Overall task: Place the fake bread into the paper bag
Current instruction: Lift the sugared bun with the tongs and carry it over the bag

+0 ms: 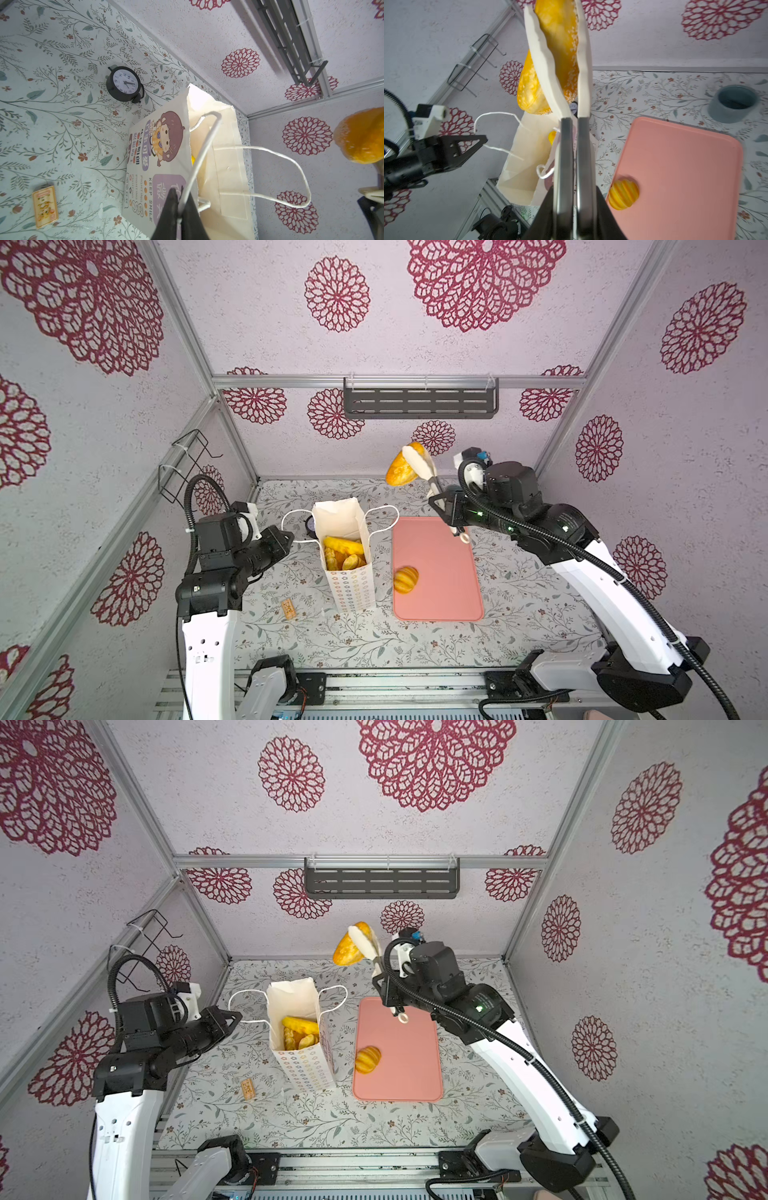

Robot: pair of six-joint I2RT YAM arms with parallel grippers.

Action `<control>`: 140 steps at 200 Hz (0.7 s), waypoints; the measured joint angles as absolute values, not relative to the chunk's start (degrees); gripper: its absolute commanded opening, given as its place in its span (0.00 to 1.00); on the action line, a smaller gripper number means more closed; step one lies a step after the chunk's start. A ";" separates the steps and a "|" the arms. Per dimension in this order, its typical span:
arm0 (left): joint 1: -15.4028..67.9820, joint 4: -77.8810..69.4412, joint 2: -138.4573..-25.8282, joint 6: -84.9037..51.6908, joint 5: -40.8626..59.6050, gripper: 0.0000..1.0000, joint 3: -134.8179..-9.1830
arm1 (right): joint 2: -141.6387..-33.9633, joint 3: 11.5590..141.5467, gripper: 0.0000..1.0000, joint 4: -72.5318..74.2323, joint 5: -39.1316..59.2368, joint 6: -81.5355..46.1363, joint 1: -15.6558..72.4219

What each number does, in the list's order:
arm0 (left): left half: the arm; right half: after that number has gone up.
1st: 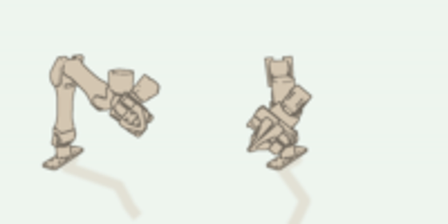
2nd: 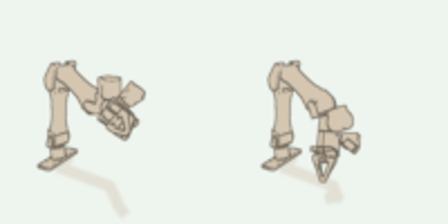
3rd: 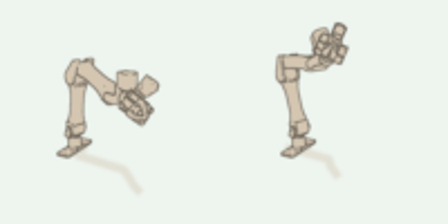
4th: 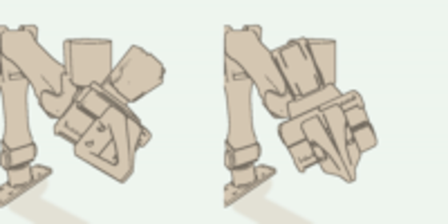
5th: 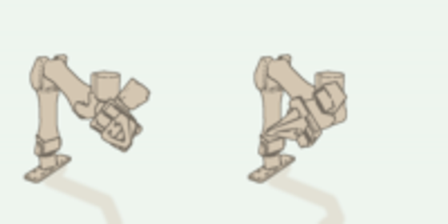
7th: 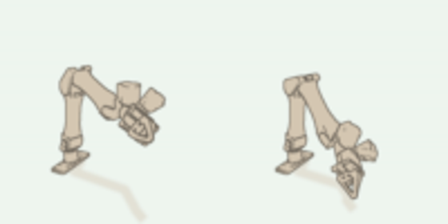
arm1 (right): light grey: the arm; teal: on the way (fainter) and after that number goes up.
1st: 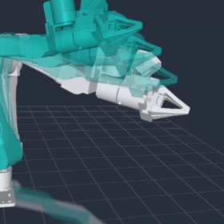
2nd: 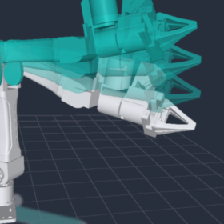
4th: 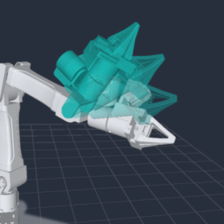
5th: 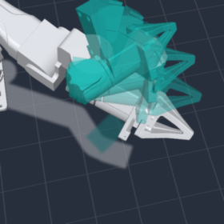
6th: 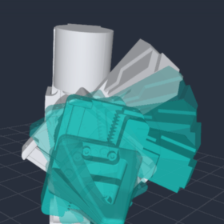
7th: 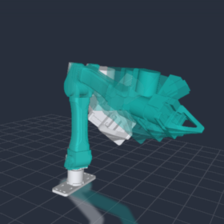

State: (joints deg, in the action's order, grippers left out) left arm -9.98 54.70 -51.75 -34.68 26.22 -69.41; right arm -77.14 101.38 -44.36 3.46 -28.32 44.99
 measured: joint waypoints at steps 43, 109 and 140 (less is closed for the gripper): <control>-9.98 54.68 -51.77 -35.00 26.24 0.00 -69.41 | -80.75 104.90 0.14 -45.28 3.86 -25.34 50.41; -9.98 54.39 -51.75 -35.42 26.26 0.00 -69.41 | -87.46 109.23 0.15 -50.74 1.45 -22.48 54.46; -9.98 54.26 -51.75 -35.53 26.26 0.00 -69.41 | -91.55 112.38 0.18 -53.36 -0.30 -21.47 56.71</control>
